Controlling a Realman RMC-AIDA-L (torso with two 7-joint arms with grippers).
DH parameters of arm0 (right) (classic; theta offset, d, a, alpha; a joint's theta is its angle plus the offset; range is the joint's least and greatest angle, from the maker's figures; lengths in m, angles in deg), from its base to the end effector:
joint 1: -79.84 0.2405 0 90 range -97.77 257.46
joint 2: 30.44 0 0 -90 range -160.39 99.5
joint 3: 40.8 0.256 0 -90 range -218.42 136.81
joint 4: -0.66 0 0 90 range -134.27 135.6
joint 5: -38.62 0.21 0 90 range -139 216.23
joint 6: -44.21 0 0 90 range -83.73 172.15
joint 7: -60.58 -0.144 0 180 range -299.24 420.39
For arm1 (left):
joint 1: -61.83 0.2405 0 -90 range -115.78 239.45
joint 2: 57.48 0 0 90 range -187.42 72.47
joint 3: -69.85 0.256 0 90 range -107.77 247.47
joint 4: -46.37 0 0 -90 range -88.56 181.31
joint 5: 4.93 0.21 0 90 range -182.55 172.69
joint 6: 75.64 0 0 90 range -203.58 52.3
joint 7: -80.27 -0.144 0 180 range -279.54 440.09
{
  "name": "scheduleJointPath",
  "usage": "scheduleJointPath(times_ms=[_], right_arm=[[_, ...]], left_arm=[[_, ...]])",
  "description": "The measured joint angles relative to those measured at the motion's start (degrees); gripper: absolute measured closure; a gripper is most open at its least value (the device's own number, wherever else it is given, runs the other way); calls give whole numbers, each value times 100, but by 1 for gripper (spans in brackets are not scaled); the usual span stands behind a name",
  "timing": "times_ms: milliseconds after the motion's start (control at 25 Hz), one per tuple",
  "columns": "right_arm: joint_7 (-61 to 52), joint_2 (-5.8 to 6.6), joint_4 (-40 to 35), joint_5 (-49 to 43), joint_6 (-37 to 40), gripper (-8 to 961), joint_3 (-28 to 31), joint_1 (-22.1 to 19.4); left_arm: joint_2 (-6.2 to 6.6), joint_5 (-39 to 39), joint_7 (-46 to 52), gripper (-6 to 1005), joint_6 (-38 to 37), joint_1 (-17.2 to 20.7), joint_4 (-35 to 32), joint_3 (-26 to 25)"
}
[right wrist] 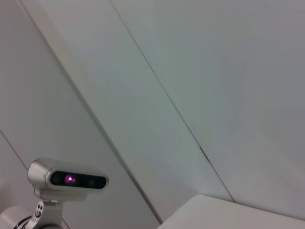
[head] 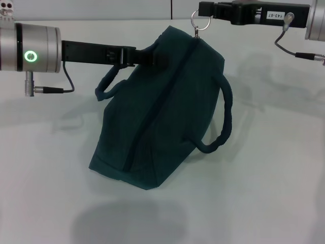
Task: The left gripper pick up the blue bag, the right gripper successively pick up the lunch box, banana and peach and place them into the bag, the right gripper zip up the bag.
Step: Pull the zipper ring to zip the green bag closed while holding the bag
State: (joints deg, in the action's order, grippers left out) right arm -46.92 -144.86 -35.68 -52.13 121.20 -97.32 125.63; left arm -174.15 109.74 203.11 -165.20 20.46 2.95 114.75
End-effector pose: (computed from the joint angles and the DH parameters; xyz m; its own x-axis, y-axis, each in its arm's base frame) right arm 0.1356 0.4205 0.0184 0.5878 -0.4795 -0.6516 -0.5900 -0.8052 0.0603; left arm -0.1867 0.3834 0.0199 0.5451 0.7207 0.4282 0.7486 -0.6484 0.1384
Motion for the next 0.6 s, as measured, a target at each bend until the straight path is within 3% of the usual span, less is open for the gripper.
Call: scheduleJointPath(times_ms=[240,480,600], right_arm=[[0,-11,14,79,0,919,0,-102],[1,-19,21,107,0,912,0,-145],[0,1,66,215,4,908,0,-185]], left_arm=[[-53,-43,-96,802,0,-2,1,-19],[-76,-52,-209,943,0,10,1,-33],[-75,-101,-221,944,-40,27,1,-26]])
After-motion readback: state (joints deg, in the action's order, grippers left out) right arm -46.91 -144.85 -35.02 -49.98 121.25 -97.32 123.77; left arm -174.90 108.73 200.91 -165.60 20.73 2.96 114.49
